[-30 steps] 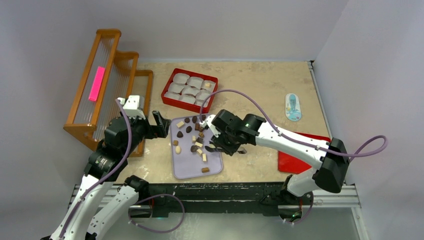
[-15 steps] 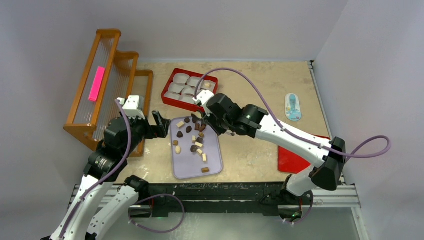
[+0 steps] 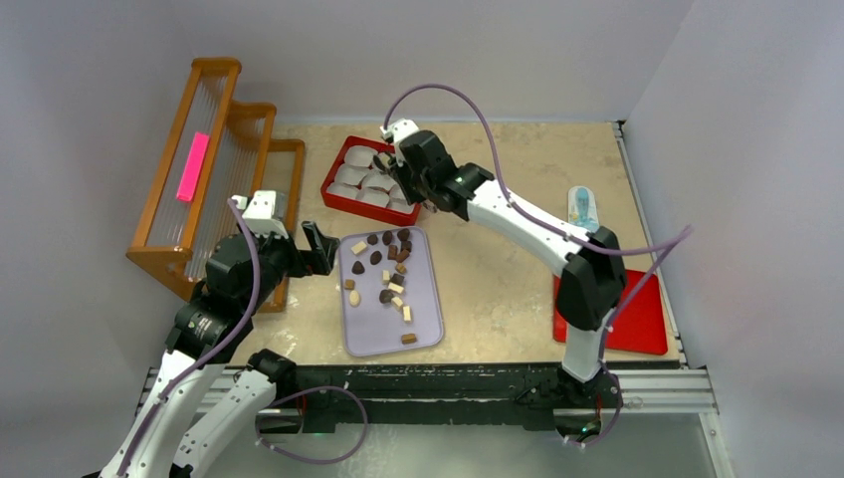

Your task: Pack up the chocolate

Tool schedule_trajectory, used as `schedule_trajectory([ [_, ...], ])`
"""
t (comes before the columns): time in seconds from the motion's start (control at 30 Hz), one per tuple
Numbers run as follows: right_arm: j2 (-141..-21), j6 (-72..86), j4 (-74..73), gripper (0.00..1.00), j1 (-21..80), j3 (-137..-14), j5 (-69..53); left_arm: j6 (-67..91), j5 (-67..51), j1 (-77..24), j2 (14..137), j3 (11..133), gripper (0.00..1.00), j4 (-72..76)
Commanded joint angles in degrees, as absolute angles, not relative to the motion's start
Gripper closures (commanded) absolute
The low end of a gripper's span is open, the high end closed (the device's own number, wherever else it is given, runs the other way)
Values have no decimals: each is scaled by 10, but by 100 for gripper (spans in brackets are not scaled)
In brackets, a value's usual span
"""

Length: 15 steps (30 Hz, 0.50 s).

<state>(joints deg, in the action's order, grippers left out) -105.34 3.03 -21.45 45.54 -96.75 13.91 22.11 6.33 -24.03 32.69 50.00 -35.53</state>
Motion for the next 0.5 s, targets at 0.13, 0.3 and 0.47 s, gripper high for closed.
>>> schedule_trajectory([
  [0.13, -1164, 47, -163, 73, 417, -1101, 131, 231, 73, -242, 321, 509, 0, -348],
  [0.3, -1215, 51, -153, 72, 413, -1136, 148, 231, 74, -242, 320, 510, 0, -348],
  [0.47, -1247, 53, -144, 71, 407, -1149, 155, 231, 73, -242, 320, 510, 0, -348],
])
